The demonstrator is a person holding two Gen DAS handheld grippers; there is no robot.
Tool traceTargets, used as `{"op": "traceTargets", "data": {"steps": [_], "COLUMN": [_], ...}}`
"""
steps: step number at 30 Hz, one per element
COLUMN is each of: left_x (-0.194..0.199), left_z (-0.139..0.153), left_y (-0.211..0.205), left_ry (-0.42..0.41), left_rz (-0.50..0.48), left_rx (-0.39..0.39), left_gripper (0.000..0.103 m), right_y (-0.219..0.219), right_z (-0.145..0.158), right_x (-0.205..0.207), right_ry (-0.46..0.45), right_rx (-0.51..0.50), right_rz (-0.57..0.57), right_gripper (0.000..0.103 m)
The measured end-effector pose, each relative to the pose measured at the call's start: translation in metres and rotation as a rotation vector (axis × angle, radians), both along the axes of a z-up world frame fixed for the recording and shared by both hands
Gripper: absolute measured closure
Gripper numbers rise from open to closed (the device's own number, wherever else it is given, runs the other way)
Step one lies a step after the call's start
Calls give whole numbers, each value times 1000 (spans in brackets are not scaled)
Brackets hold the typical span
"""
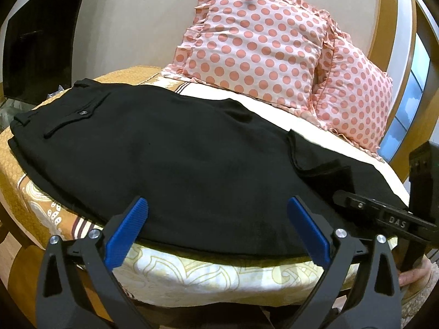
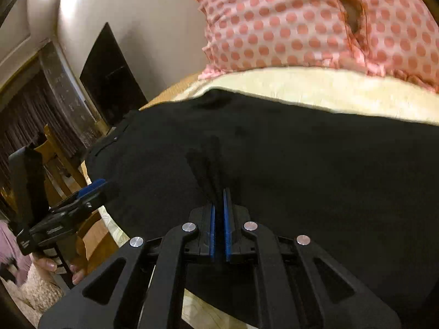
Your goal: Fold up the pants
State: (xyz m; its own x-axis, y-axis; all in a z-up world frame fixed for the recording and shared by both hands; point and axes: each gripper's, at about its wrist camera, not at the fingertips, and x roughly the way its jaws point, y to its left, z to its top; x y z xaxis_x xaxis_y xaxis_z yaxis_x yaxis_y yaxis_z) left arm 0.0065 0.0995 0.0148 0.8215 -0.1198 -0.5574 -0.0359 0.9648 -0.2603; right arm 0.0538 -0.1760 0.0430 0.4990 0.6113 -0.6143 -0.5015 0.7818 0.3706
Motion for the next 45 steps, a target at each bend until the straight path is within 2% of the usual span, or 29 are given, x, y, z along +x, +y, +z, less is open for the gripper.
{"op": "traceTargets", "data": {"steps": [5,8,10,12,14,16,18,19,20,21,22,25,28,30,34,36,39,40,42,43,45], "left_x": [0,-1,-3,-9,-12,-15,-19,-22,-24,-26,-26,-27,-21,-13,-11,-15,-14,-13,-9,-8,-10], "left_z": [0,3,7,13,16,20,26,30,32,35,38,42,39,34,15,6,-3,-4,-5,-6,-10], "left_y": [-2,3,13,35,54,74,87,97,102,110,117,133,148,156,167,169,167,166,163,163,162], "left_ry": [-5,-8,-17,-48,-72,-99,-118,-134,-144,-155,-163,-172,-146,-104,-39,-17,11,13,36,47,63], "left_rz": [-2,-4,-4,11,45,98,153,187,204,225,243,285,324,358,408,415,410,413,417,419,421], "left_rx": [12,-28,-104,-236,-313,-358,-350,-340,-339,-340,-343,-334,-333,-353,-438,-459,-478,-469,-446,-442,-443], "left_gripper": [2,2,2,2,2,2,2,2,2,2,2,3,5,11,21,25,37,43,72,96,98], "right_y": [6,25,35,42,51,56,61,66,67,67,65,54,43,36,33,33,33,33,33,32,32], "right_z": [16,11,13,10,5,-1,-1,0,2,6,11,20,11,6,6,5,4,3,2,1,1], "right_x": [0,-4,-6,-14,-21,-29,-37,-43,-47,-52,-56,-54,-36,-30,-31,-30,-27,-27,-26,-26,-25], "right_ry": [-47,-56,-74,-97,-126,-147,-182,-196,-205,-215,-233,-284,-197,-161,-164,-161,-152,-150,-142,-138,-134], "right_rx": [28,-35,-68,-100,-162,-205,-238,-252,-244,-209,-175,-149,-144,-142,-141,-139,-139,-139,-135,-133,-129], "right_rz": [-39,0,23,36,55,62,73,112,145,179,190,112,51,27,15,15,18,19,18,18,16], "right_gripper": [98,98,98,97,97,96,86,77,56,50,50,50,50,50,50,50,49,49,48,48,48]}}
